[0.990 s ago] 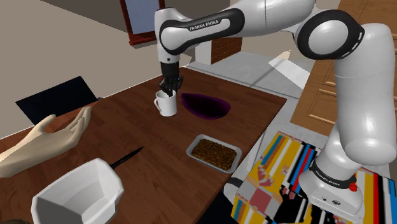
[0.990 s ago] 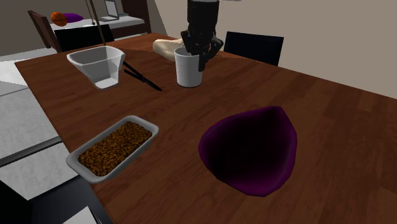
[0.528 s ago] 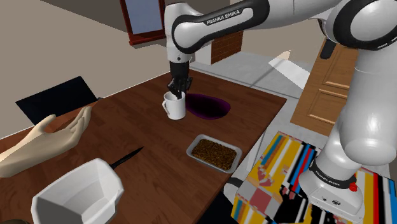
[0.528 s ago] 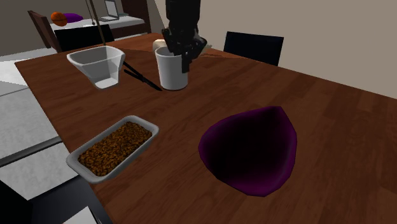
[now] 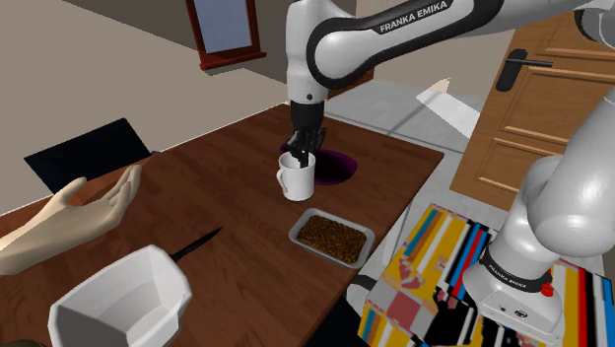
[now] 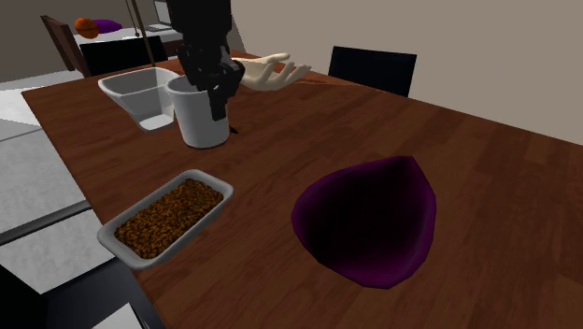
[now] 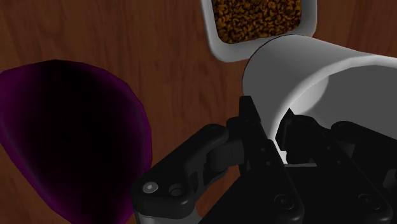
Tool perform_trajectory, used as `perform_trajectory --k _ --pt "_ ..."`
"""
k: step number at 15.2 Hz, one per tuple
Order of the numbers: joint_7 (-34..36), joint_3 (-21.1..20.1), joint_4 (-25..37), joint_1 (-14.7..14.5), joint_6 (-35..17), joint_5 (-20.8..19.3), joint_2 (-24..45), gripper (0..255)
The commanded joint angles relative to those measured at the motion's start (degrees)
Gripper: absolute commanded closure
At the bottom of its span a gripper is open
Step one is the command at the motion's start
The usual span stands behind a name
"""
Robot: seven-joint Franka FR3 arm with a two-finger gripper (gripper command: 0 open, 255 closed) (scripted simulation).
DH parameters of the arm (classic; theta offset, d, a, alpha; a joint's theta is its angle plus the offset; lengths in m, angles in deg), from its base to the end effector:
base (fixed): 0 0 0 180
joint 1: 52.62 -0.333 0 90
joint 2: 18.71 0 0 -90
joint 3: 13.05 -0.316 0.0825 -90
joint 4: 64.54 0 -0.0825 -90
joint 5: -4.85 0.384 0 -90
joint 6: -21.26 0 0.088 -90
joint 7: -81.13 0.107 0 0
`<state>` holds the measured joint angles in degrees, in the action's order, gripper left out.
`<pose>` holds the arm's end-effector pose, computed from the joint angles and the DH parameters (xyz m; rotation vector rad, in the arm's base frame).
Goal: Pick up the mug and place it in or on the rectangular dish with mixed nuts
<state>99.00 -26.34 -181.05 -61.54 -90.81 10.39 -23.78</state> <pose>0.4887 0.2092 0.4843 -3.0726 -0.0599 0.0235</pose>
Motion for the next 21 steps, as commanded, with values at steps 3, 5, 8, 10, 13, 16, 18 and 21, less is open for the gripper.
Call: perform_trajectory --k 3,5,8,10,13,16,18,21 --pt "0.59 -0.63 -8.9 -1.14 -0.15 2.35 -9.01 255" --pt "1.1 -1.0 -12.63 -1.95 0.29 3.51 -13.32 255" --pt "1.59 -1.4 -16.33 -2.78 0.1 4.58 -16.95 255" --pt "1.5 -1.55 -17.58 -2.82 -1.5 4.66 -16.59 255" --pt "1.38 -1.78 -19.37 -2.87 -3.93 4.78 -15.95 255" --pt "1.28 -2.01 -21.06 -2.91 -6.38 4.88 -15.17 255" --pt "1.21 -2.18 -22.12 -2.93 -8.04 4.94 -14.58 255" --pt "1.13 -2.43 -23.64 -2.96 -10.56 5.01 -13.58 255"
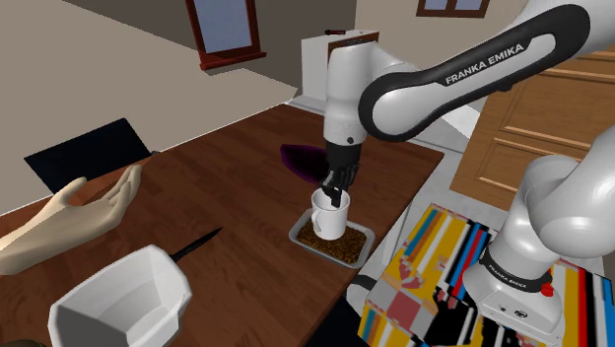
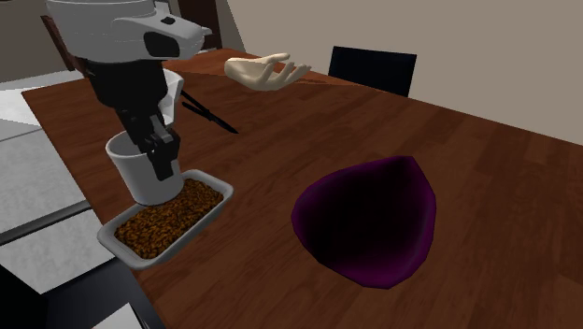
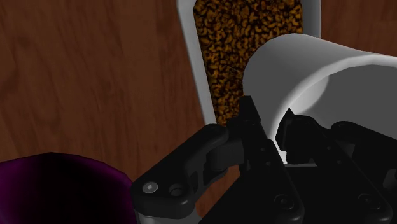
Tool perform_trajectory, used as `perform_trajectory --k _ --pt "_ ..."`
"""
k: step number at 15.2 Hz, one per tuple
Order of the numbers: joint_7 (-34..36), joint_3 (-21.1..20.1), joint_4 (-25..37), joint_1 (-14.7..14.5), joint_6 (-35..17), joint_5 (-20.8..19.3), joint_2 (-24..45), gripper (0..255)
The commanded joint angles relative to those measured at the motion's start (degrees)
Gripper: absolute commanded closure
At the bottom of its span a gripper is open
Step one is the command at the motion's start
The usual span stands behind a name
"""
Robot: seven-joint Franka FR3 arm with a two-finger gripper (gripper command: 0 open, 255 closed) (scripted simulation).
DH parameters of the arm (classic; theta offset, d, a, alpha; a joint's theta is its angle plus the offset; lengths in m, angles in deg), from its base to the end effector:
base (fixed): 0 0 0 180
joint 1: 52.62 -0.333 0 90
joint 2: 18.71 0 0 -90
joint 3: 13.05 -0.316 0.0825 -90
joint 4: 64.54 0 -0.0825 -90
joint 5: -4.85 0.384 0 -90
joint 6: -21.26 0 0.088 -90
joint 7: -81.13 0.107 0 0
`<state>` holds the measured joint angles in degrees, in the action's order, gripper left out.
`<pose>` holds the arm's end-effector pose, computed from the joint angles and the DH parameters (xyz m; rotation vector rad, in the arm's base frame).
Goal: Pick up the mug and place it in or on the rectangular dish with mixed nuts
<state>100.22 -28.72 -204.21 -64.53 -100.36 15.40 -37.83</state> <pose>0.3842 0.2120 0.4236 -3.0733 -0.0588 0.0250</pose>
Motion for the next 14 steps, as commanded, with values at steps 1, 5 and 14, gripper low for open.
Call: perform_trajectory --k 1,5,14 --pt "-0.11 -0.14 -0.98 0.03 -1.86 0.01 0.84 255" --pt "-0.16 -0.36 -2.17 0.01 -4.06 0.05 1.86 255" --pt "-0.16 -0.36 -2.18 0.02 -4.06 0.04 1.86 0"
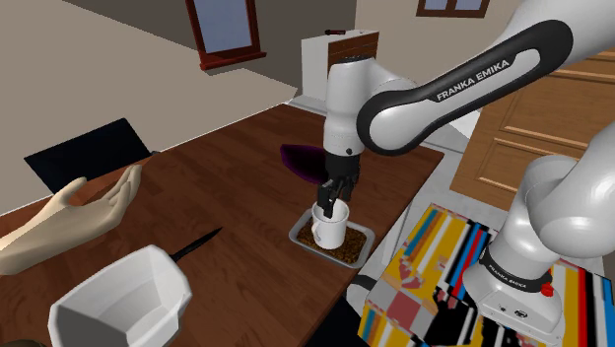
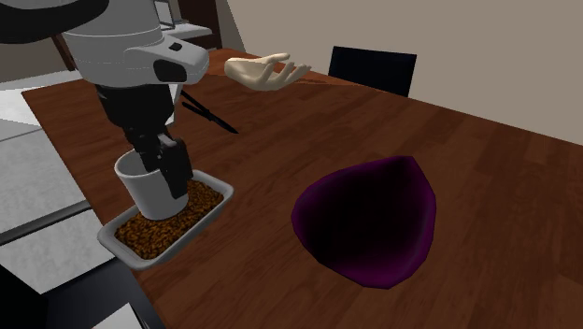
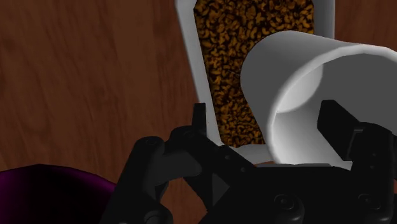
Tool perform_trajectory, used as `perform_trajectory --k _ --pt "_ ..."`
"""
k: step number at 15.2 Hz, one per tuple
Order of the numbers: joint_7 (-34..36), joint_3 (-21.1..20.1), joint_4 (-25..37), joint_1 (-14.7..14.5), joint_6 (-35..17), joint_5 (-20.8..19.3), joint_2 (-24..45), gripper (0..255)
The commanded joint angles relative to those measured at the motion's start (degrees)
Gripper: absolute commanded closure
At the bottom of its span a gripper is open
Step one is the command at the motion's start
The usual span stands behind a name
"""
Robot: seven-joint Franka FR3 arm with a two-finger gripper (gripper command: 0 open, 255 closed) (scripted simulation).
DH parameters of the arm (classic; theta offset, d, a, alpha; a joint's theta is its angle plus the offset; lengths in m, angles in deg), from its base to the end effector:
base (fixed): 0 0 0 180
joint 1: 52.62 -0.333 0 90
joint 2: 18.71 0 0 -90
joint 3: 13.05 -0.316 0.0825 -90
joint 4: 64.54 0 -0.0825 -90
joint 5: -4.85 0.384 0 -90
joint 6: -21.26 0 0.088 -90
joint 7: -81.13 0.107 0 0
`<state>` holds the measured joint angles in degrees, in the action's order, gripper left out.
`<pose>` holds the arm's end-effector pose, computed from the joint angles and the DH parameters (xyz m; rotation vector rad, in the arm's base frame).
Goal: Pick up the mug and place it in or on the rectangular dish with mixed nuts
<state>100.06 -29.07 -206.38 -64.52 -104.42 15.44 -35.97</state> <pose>0.3850 0.2116 0.3988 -3.0729 -0.0587 0.0237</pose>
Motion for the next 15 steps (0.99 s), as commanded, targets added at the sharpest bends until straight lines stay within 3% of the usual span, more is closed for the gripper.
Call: perform_trajectory --k 1,3,7,15 --pt "0.0 0.0 0.0 0.0 0.0 0.0 0.0 0" --pt "0.0 0.0 0.0 0.0 0.0 0.0 0.0 0" --pt "-0.14 1.05 4.61 0.24 7.97 -0.27 -3.35 0" --pt "-0.14 1.06 4.61 0.23 7.97 -0.27 -3.35 0"
